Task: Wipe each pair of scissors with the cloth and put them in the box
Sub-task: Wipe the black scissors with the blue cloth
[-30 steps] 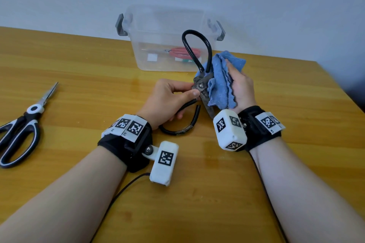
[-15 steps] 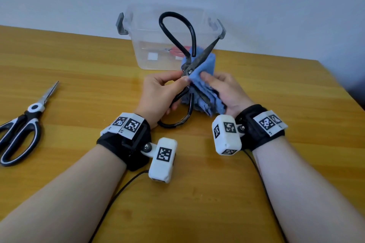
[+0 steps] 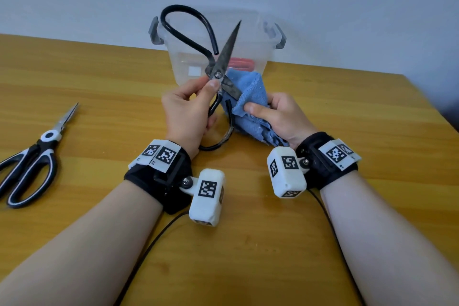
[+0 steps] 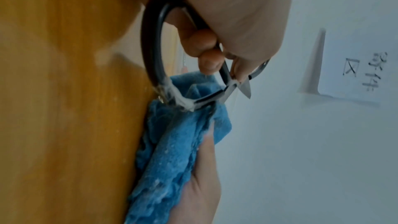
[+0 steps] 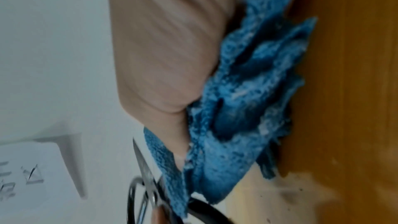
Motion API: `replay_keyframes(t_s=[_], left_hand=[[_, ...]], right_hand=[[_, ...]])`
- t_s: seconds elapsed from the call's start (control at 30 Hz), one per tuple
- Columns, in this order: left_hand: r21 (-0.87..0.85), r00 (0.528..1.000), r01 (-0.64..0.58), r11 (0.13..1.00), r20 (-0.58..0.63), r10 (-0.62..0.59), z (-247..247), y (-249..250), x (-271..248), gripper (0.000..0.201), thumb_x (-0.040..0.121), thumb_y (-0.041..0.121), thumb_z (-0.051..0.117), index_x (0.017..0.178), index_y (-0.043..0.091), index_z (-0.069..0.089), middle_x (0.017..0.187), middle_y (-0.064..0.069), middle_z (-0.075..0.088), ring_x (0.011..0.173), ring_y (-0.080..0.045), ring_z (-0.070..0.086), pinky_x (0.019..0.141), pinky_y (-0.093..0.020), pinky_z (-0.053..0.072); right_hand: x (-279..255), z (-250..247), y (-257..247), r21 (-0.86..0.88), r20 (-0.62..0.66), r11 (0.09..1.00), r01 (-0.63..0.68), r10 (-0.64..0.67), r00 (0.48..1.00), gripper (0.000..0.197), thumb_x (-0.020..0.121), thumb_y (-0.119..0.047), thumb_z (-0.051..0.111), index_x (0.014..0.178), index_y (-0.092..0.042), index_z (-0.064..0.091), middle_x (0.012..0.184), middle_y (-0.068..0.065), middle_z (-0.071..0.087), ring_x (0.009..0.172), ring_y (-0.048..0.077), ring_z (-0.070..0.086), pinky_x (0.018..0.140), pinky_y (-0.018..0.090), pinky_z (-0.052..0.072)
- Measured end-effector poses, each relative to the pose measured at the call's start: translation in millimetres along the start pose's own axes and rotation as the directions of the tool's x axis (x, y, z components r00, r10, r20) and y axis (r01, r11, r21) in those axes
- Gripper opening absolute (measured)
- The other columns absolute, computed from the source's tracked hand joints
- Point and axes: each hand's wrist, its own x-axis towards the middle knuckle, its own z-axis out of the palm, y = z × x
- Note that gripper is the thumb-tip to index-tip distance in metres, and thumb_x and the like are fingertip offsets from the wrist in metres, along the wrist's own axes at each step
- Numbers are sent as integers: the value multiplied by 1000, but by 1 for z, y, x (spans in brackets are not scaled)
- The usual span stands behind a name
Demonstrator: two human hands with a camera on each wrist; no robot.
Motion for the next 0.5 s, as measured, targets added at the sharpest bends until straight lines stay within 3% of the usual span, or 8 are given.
replay_keyframes(t_s=[0.07,0.1,0.23,0.3,0.4,0.47,0.5], left_hand=[[-36,998,26,999,-48,-28,-1,1,2,16,94,23,75,108,17,77,53,12,55,44,-15,47,39,-17,39],[-47,998,28,998,-60,-31,-1,1,2,18,94,24,76,110,16,77,54,12,55,44,-15,47,39,-17,39],[-74,996,33,997,-78,-38,0,1,0,13,94,23,76,105,17,77,58,8,56,47,-17,48,37,-17,39],[-102,995,38,994,-87,-47,-1,2,1,13,94,23,76,105,17,76,60,6,55,50,-18,46,37,-17,38],[-91,996,53,994,-61,-59,-4,0,3,21,94,25,75,111,14,75,65,4,55,51,-17,47,38,-16,38],[-51,999,46,998,9,-45,-3,-1,3,23,94,24,75,112,9,76,61,6,56,49,-16,47,38,-16,37],[-27,998,34,999,59,-33,-2,-2,2,21,95,22,74,109,7,77,59,8,56,48,-17,45,37,-17,36]], right_hand=[[-1,-3,0,35,-15,999,-15,16,1000,8,96,-11,67,92,-10,74,81,-4,77,77,10,73,68,23,55],[-1,-3,0,63,-28,998,-26,28,999,9,96,-10,66,91,-10,74,81,-3,77,76,11,74,66,22,55],[1,-5,-1,225,-154,972,-74,110,982,16,99,-14,64,87,-5,71,75,4,76,66,17,73,59,29,57],[4,-11,0,303,-297,950,-79,173,939,20,99,-21,65,89,-4,71,73,5,76,64,19,73,57,31,58],[10,-25,6,486,-419,874,-24,257,871,36,96,-33,69,106,2,73,95,16,77,82,31,75,75,47,61],[12,-25,7,648,-320,762,6,265,910,52,94,-41,69,124,2,68,117,25,70,101,41,70,86,54,58],[12,-22,6,700,-238,714,-13,250,939,59,93,-45,69,130,1,64,122,30,65,104,45,65,85,53,58]])
